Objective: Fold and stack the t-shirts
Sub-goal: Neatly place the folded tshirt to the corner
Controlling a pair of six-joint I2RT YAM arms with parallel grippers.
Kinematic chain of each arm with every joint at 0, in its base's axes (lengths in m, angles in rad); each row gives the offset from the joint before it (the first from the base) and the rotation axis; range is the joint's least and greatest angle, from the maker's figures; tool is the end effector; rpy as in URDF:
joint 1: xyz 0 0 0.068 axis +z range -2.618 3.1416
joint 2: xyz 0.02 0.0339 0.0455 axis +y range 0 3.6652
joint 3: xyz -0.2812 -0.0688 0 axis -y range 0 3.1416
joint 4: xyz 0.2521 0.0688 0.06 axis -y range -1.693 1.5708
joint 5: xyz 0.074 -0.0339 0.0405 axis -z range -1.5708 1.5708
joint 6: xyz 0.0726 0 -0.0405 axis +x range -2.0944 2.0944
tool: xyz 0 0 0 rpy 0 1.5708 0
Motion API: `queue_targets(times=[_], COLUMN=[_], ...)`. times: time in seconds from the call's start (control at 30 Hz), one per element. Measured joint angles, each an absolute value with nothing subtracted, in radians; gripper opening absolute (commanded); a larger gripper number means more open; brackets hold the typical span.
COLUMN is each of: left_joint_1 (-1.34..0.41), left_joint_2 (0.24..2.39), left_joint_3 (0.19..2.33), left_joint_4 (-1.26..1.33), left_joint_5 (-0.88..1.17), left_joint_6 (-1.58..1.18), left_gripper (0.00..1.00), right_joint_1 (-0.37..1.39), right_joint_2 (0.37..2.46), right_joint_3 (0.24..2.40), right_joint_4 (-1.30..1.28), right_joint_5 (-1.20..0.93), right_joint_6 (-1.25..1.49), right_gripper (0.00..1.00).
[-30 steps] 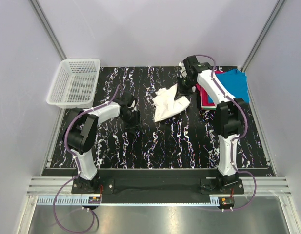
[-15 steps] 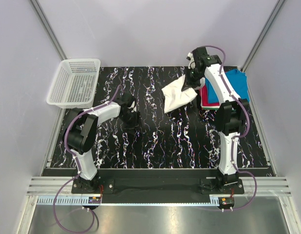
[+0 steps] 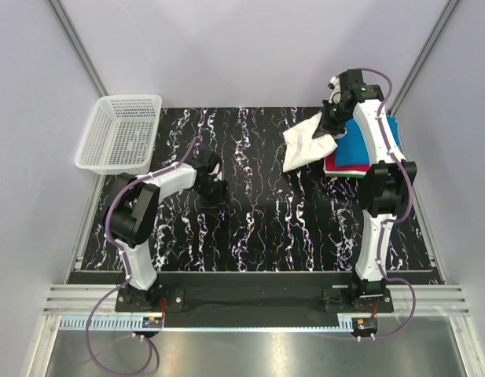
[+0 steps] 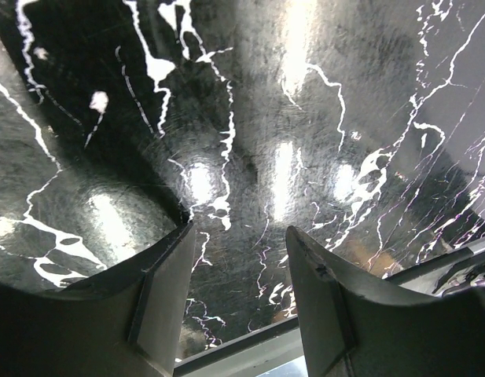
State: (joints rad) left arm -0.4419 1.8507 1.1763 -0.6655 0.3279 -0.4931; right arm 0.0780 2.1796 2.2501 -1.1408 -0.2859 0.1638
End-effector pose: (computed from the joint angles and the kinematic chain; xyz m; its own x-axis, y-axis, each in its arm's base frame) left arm 0.3197 -0.1771 0.1343 -0.9983 -0.0235 -0.0532 -0.0012 0.9231 -0.3845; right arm 0.4939 0.0591 0.2958 -0.8972 0.0868 -0.4331 -0.0642 0.9444 0.3224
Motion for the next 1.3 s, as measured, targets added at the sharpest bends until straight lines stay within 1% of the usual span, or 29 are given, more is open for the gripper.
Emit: queue_targets(times=[0.23,0.5,0.73,0.83,1.03,1.2,1.3], left_joint_1=[-0.452,-0.47,-0.486,-0.491,-0.493,-0.496,-0.496], left_joint_2=[1.856,1.872,1.882,1.882,1.882,1.882,1.887], left_joint_3=[1.18,1.201,1.212,1.212,1.214,1.214,1.218], left_joint_4=[-0.666,-0.683,-0.69,-0.69,-0.696,-0.706,-0.714], left_joint_5=[0.328,0.328,0.329,0.33,0.329,0.329,0.329], left_joint_6=[-0.493,-0.493,-0.493,-0.493,-0.493,-0.493,-0.494], left_gripper=[0.55,0.55,0.54,0.54,0.54,0.54,0.54], right_joint_1=[0.057,0.04,-0.044,-0.086,-0.13,-0.137,-0.137], right_joint_2=[2.135,2.02,1.966,2.004,2.168,2.265,2.283], right_joint_3=[2.263,2.262,2.262,2.311,2.497,2.583,2.6], right_joint_4=[-1.134,-1.133,-1.117,-1.118,-1.076,-1.057,-1.05], right_joint_5=[-0.321,-0.323,-0.341,-0.358,-0.426,-0.481,-0.505], right_joint_6=[0.164,0.163,0.16,0.165,0.209,0.255,0.276], right_gripper=[0.0,0.0,0.0,0.0,0.0,0.0,0.0])
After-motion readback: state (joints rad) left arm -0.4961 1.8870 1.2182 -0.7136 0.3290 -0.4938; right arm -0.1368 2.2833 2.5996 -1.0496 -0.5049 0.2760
